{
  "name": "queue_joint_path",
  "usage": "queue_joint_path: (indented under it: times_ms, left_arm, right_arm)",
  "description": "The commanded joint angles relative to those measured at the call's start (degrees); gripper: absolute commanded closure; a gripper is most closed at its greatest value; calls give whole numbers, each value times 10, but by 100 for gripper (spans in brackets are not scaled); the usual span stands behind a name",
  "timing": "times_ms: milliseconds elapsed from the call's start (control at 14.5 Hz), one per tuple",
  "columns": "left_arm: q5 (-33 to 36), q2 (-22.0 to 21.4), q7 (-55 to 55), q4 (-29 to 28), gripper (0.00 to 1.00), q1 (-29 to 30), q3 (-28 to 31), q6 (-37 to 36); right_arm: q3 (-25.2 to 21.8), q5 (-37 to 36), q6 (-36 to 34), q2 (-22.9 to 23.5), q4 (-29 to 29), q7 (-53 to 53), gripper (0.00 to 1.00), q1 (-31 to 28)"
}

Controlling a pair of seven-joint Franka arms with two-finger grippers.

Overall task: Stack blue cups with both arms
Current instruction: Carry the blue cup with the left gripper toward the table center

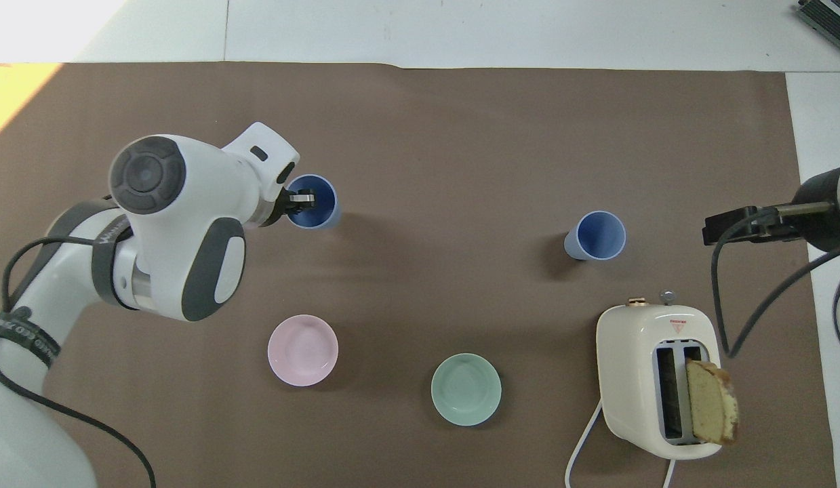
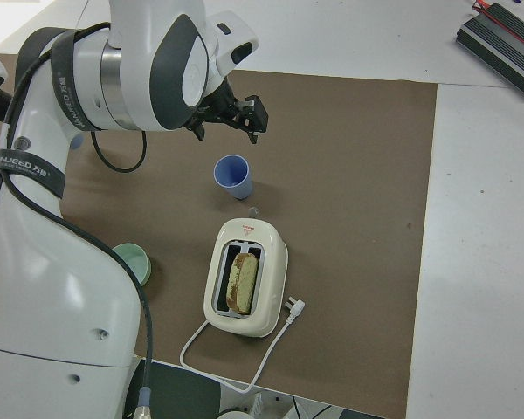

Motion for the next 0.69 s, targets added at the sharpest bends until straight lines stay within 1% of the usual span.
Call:
queue_joint_path:
  times_ms: [0, 206, 344, 412, 481, 550, 619]
  left_arm:
    - [11, 20, -66, -1, 100, -58, 11, 36]
    - [11, 38, -92, -4, 100, -97, 10, 43]
    - [10, 36, -93, -11, 100, -112, 10, 43]
    - [10, 37, -92, -13, 99, -115, 10, 45]
    - [10, 41, -93, -15, 93, -117, 9, 44]
    - [10, 42, -93, -16, 73, -119, 10, 43]
    - [9, 43, -90, -13, 48, -117, 10, 37]
  right_arm:
    - [1, 12, 5, -9, -8, -14, 0, -7]
    - [1, 12, 5, -9, -8, -15, 0, -7]
    - [1, 12, 5, -9, -8, -14, 0, -7]
    - [1, 12, 5, -9, -8, -15, 0, -7]
    - [1, 12, 5, -9, -8, -15, 0, -7]
    - [1, 12, 5, -9, -8, -15, 0, -7]
    - [1, 12, 5, -9, -8, -15, 0, -7]
